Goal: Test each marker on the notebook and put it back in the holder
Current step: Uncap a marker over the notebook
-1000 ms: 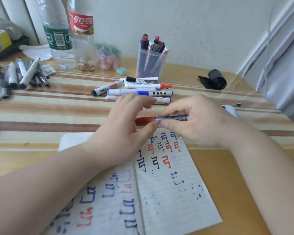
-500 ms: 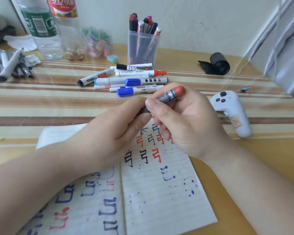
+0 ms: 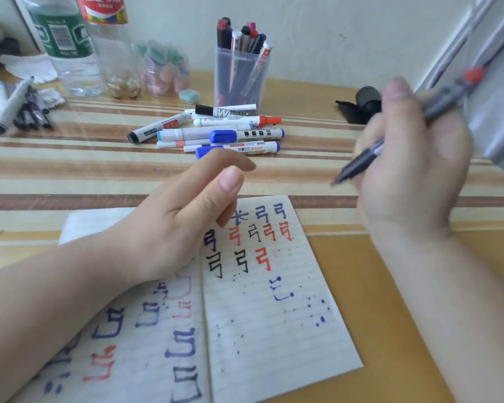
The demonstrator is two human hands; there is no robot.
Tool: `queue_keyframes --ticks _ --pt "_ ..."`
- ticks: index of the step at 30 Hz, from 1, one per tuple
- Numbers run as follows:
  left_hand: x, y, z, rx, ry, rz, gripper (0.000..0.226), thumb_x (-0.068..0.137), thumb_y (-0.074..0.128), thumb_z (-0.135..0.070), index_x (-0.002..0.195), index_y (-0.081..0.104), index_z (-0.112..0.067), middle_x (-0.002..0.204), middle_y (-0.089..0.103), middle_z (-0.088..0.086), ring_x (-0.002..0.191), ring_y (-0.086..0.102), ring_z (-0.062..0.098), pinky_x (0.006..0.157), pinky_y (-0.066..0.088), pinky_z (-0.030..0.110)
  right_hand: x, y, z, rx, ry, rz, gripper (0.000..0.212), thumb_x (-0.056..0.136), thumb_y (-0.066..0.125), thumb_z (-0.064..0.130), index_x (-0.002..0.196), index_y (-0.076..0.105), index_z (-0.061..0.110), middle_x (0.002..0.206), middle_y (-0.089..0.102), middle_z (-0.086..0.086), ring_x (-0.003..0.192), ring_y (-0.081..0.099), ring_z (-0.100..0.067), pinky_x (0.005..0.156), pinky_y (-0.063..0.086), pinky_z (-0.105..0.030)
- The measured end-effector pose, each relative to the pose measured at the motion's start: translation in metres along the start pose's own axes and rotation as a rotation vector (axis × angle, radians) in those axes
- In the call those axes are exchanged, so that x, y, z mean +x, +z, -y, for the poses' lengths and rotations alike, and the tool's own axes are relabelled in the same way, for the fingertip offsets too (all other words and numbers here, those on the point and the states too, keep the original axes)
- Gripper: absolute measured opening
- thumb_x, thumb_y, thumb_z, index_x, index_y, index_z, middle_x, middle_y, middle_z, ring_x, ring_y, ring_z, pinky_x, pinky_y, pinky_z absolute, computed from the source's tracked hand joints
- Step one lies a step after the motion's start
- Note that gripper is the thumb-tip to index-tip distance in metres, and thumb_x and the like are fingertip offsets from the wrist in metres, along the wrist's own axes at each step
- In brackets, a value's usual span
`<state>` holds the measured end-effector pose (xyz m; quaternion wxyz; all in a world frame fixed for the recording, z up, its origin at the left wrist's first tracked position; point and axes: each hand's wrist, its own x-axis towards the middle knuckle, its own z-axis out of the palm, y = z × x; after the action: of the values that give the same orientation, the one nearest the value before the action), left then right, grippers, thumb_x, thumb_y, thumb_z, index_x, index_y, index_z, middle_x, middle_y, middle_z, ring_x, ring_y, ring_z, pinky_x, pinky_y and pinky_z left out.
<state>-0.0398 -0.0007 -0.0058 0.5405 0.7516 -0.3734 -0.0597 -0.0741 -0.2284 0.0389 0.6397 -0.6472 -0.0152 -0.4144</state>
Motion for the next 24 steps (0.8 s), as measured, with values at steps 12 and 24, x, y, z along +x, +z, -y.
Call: queue_keyframes --ticks 12,24 --pt "-0.002 -0.001 -0.009 0.156 -0.148 0.112 0.025 0.094 0.038 -0.031 0.104 0.06 -0.039 0.082 0.066 -0.009 0.084 0.061 0.012 0.076 0.045 0.024 -0.006 -0.026 0.034 -0.272 0.632 0.722 0.014 0.087 0.077 0.009 0.09 0.07 -0.003 0.077 0.066 -0.02 0.068 0.064 -0.028 0.05 0.055 -0.034" --pt "0.002 0.001 -0.008 0.216 -0.097 0.157 0.038 0.103 0.041 -0.003 0.105 0.067 -0.031 0.105 0.074 -0.022 0.076 0.06 -0.004 0.068 0.039 0.008 -0.037 -0.043 -0.009 -0.212 0.532 0.698 0.007 0.078 0.068 0.009 0.073 0.072 0.012 0.058 0.056 -0.009 0.053 0.055 -0.023 0.044 0.048 -0.031"
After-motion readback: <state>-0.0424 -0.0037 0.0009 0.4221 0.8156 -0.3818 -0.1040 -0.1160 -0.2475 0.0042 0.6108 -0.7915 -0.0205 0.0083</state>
